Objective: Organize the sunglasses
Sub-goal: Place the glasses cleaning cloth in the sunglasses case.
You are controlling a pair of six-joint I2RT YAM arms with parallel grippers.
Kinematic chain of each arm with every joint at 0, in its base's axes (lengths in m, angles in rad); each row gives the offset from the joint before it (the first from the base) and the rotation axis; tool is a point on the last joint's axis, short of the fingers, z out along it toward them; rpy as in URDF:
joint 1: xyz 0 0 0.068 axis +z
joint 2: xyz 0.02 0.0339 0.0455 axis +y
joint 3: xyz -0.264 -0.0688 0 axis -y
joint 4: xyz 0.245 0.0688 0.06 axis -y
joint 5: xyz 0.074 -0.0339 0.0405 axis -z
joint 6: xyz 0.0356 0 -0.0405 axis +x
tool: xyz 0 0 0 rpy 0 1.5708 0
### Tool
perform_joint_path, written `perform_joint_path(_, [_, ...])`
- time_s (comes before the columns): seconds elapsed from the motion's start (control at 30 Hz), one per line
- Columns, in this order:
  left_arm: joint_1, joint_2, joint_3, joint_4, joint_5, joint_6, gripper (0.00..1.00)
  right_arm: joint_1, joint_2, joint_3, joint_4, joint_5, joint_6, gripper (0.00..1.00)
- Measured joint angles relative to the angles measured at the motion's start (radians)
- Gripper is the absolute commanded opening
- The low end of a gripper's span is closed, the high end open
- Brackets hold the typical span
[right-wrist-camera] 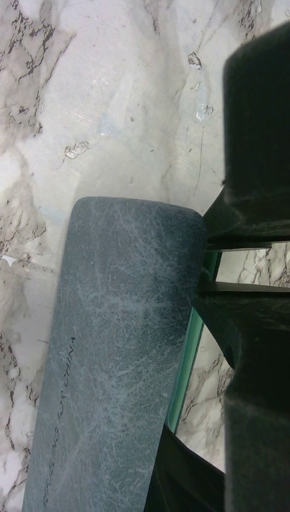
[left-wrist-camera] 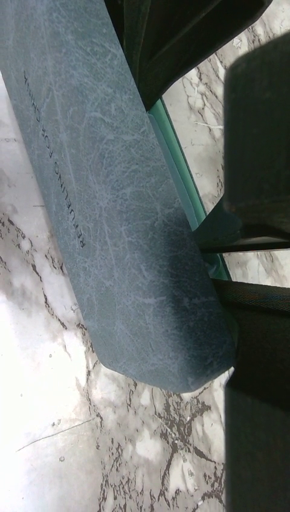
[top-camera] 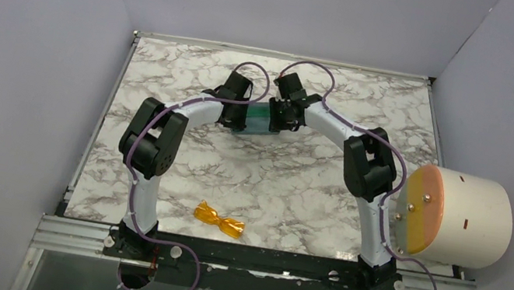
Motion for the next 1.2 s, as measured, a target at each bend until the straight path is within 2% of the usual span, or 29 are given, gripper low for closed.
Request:
perform_joint_path(0.37, [0.0, -0.002, 0.011, -0.027, -0.039, 0.008, 0.24, 0.0, -0.006, -0.009, 0.01, 0.0, 0.005, 0.24])
perform_joint_path(0.63, [-0.012, -0.018, 0.079, -0.07, -0.057, 0.018, 0.24, -0.003, -0.026, -0.025, 0.007, 0.006, 0.004, 0.24])
perform_joint_path(0.93, [-0.027, -0.032, 0.08, -0.08, -0.059, 0.018, 0.16, -0.006, -0.083, -0.051, 0.009, 0.002, 0.003, 0.26])
perform_joint_path(1.1, [-0.035, -0.042, 0.072, -0.075, -0.058, 0.014, 0.02, -0.007, -0.108, -0.077, 0.029, -0.017, 0.005, 0.03])
perform_joint_path(1.2, [-0.039, -0.055, 0.058, -0.06, -0.052, 0.008, 0.0, -0.007, -0.115, -0.09, 0.047, -0.036, 0.006, 0.01])
